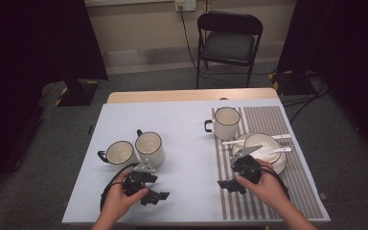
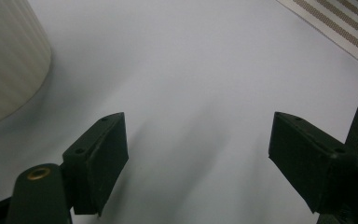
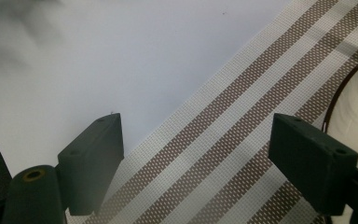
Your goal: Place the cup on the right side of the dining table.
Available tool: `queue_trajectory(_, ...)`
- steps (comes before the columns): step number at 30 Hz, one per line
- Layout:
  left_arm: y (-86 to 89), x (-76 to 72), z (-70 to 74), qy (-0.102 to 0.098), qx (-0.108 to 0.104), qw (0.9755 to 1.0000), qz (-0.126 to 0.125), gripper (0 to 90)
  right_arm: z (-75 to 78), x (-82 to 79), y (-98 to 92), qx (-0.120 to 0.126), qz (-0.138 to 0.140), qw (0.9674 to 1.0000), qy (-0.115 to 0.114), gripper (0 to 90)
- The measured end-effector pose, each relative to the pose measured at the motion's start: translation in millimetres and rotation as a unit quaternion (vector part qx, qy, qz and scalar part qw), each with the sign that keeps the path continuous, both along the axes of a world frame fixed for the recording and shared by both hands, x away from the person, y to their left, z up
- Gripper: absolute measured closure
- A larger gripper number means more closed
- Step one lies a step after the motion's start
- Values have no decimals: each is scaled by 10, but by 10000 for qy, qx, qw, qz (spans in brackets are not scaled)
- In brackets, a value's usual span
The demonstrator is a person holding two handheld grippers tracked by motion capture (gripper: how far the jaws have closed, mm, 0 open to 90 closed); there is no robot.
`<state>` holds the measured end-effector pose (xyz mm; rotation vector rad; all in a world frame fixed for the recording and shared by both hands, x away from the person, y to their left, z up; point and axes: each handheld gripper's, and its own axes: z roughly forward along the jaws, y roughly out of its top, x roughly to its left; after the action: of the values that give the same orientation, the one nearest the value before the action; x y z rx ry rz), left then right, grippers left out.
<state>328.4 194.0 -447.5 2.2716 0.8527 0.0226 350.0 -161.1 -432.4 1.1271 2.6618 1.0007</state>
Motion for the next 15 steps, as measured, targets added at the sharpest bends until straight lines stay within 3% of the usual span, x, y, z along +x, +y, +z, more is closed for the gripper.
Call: queue_trajectory(15,69,-37,-14,-8,56,10000,-19,193,-33,-32,-46,3,-18,10000,57,173)
